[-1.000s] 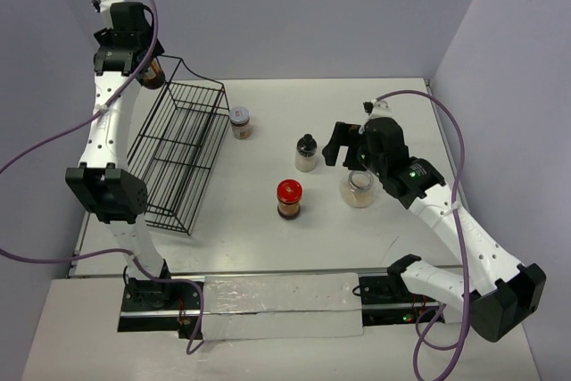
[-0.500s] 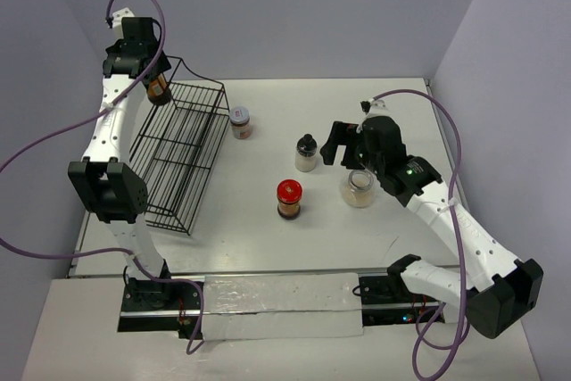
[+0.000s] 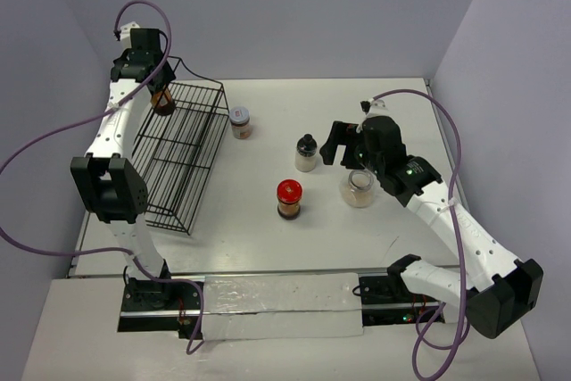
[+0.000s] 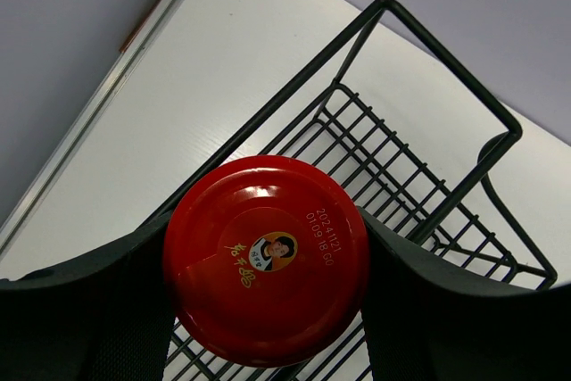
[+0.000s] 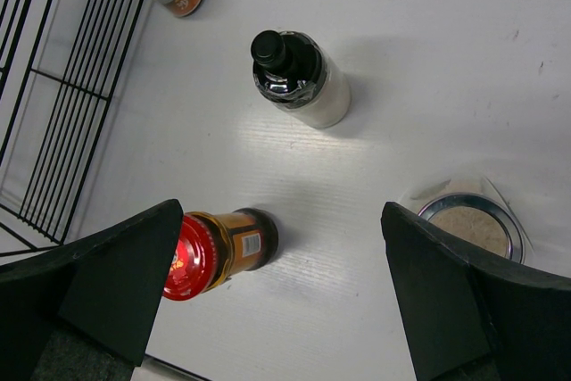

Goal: Organize the condiment bottles

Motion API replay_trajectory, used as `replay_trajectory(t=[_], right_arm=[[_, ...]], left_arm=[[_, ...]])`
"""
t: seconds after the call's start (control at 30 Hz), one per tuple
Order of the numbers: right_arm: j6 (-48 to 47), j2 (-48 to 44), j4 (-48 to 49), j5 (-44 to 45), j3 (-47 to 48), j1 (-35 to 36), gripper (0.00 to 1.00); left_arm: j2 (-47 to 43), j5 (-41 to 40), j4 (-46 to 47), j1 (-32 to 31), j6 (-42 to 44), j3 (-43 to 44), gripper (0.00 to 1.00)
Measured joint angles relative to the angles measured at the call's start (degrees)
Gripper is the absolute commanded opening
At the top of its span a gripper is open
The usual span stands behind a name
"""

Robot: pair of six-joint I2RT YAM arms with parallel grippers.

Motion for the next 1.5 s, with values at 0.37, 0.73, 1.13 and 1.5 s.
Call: replay_trajectory(t=[0.37, 0.73, 1.13, 1.5], right_arm=[[0.0, 0.0, 0.0, -0.1, 0.0, 0.0, 1.0], [0.0, -0.1, 0.0, -0.1, 0.0, 0.0, 1.0], [0.8, -1.8, -0.8, 0.0, 0.1, 0.0, 1.0], [-0.3, -3.4, -6.1, 6.3, 2.3, 0.0, 1.0]], left_arm=[[0.0, -0.2, 0.7, 0.0, -0.4, -0.3, 0.75], [-1.0, 2.3, 1.8, -0.2, -1.4, -0.5, 0.99], [-1.9, 3.2, -1.9, -2.7, 3.0, 11.8, 0.99], [-19.1, 3.2, -1.8, -25.9, 7.2, 3.2, 1.0]])
